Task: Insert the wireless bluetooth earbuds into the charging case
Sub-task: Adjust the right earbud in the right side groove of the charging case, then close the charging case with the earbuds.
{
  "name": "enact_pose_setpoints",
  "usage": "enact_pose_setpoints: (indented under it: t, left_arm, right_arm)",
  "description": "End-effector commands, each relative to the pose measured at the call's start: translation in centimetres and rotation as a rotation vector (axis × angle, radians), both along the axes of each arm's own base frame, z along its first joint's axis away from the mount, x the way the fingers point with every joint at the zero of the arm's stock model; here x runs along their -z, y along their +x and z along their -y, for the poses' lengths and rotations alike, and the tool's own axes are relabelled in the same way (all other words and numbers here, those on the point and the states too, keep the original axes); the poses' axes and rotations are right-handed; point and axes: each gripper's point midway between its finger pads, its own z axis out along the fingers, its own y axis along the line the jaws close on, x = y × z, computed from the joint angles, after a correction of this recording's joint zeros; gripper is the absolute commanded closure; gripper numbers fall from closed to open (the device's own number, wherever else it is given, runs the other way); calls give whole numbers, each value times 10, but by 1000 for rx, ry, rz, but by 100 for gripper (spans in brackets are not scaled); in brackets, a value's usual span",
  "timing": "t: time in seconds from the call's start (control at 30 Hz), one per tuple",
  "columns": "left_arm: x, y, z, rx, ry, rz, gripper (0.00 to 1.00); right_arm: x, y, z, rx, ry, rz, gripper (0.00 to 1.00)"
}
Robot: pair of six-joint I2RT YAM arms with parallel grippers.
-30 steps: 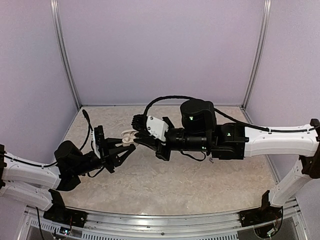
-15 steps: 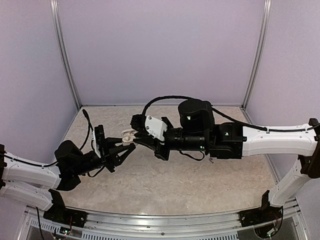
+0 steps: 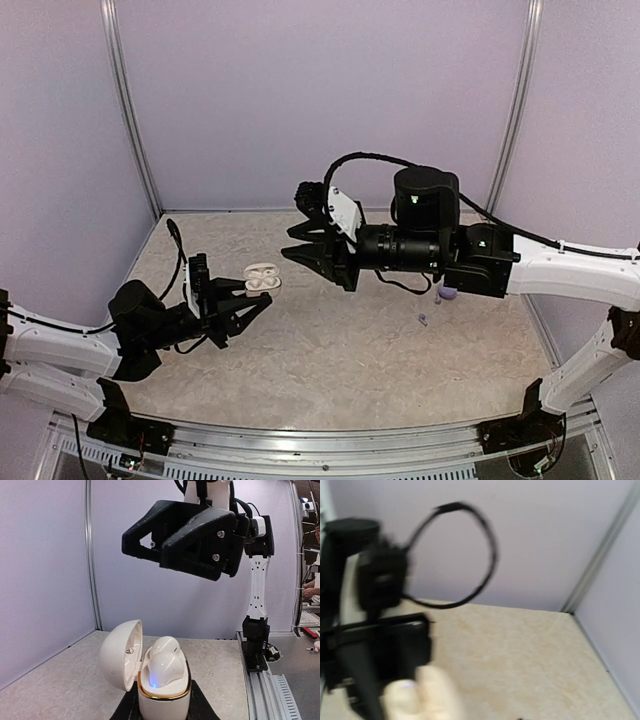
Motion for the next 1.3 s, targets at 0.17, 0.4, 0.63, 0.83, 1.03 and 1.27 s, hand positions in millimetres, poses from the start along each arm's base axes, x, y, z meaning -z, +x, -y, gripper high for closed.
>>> enact_pose_setpoints:
  t: [0.17, 0.4, 0.63, 0.83, 1.03, 1.27]
  left_arm:
    - [-18, -22, 10, 124, -13, 55, 97]
    - [-19, -30, 16, 176, -3, 55, 97]
    - [-14, -26, 25, 172, 29, 38, 97]
    - [-15, -18, 27, 139, 24, 18, 96]
    - [-17, -12, 25, 116, 10, -2, 97]
    - [-16, -10, 24, 105, 6, -10, 97]
  right_arm:
    - [3, 34, -1, 108, -39, 5, 64]
    - [27, 31, -6, 72, -108, 12, 58]
    - [33, 20, -10, 5, -122, 9, 56]
    - [31, 8, -10, -59, -121, 1, 55]
    - [37, -3, -10, -114, -136, -23, 54]
    - [26, -6, -7, -126, -88, -52, 43]
